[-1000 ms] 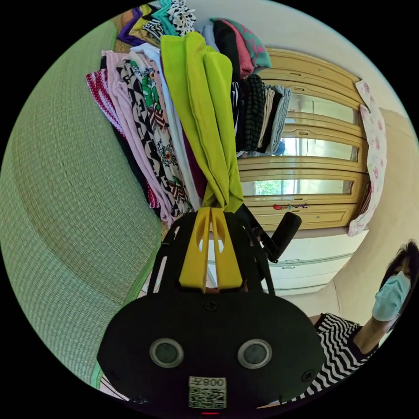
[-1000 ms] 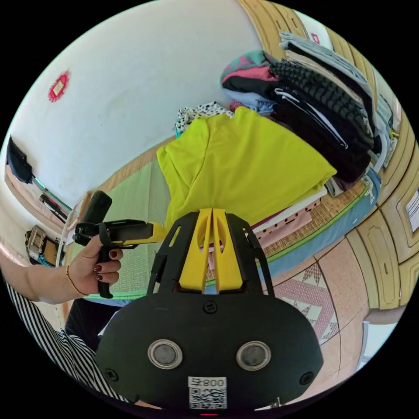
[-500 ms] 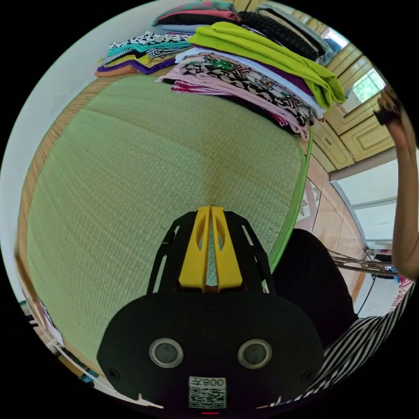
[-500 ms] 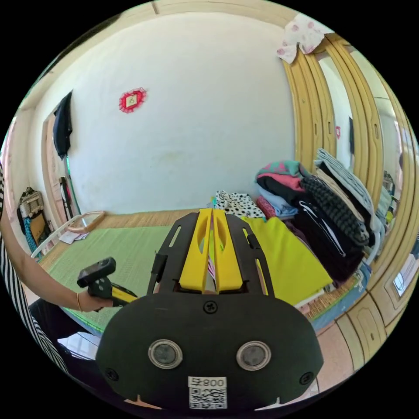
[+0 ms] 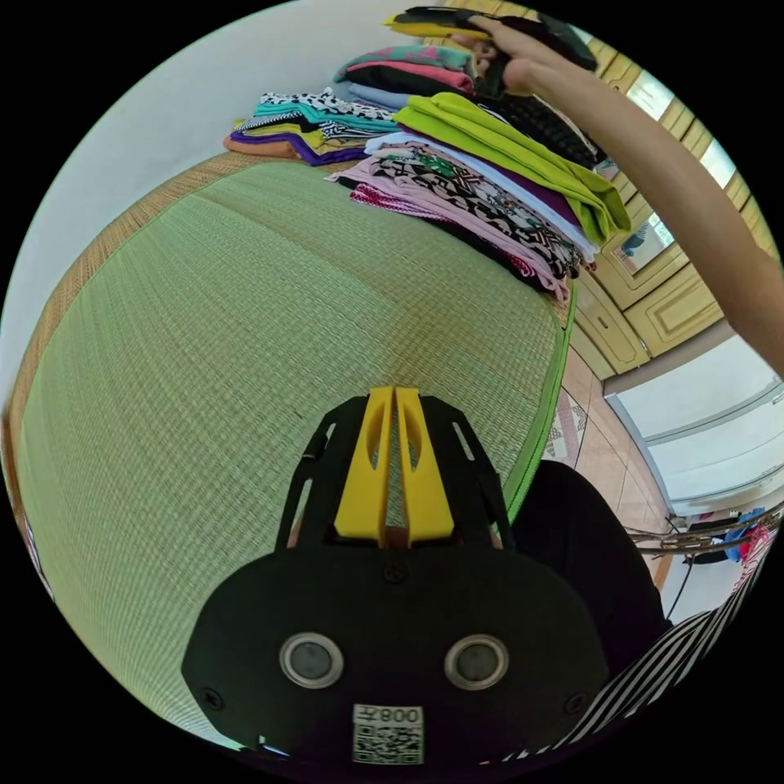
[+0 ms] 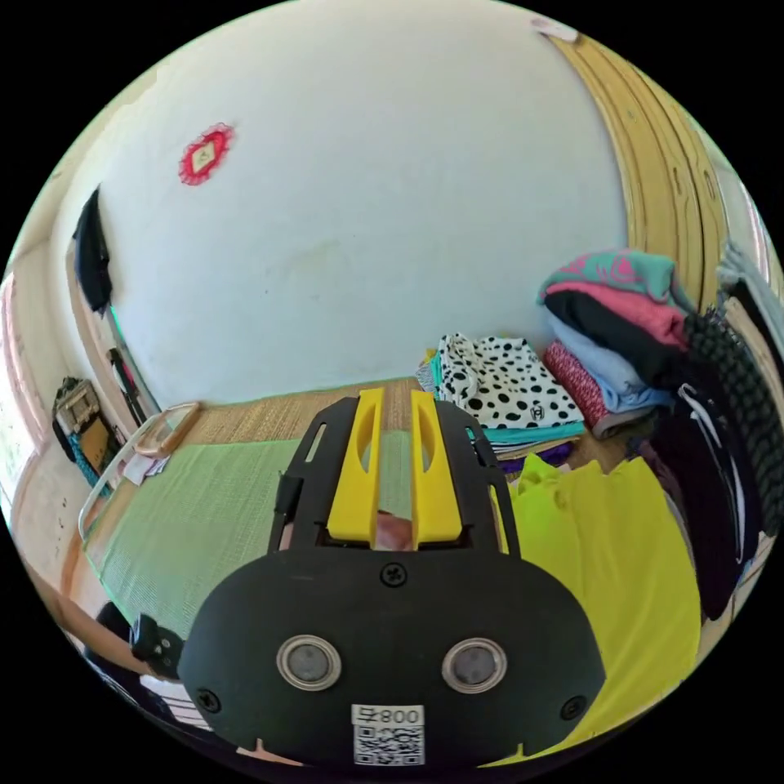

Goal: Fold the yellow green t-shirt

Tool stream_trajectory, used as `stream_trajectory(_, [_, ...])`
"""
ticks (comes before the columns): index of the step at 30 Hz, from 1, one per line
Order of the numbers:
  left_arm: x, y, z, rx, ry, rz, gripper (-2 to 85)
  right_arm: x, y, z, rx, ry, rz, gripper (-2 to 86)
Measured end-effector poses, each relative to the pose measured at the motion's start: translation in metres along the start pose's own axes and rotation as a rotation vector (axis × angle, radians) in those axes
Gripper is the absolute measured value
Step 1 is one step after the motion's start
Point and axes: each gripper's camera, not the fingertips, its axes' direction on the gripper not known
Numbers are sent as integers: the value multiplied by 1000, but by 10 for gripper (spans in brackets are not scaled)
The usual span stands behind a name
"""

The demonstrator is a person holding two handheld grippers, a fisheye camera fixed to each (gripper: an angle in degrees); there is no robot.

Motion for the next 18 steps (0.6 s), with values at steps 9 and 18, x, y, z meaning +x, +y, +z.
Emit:
stream_trajectory(9, [-24,45,-40,53,63,-10,2,83,-63,144,-203,64,246,96])
stream_trajectory(18, [-46,81,-86,65,62,-7,3,121,-77,212,-299,144,359,39])
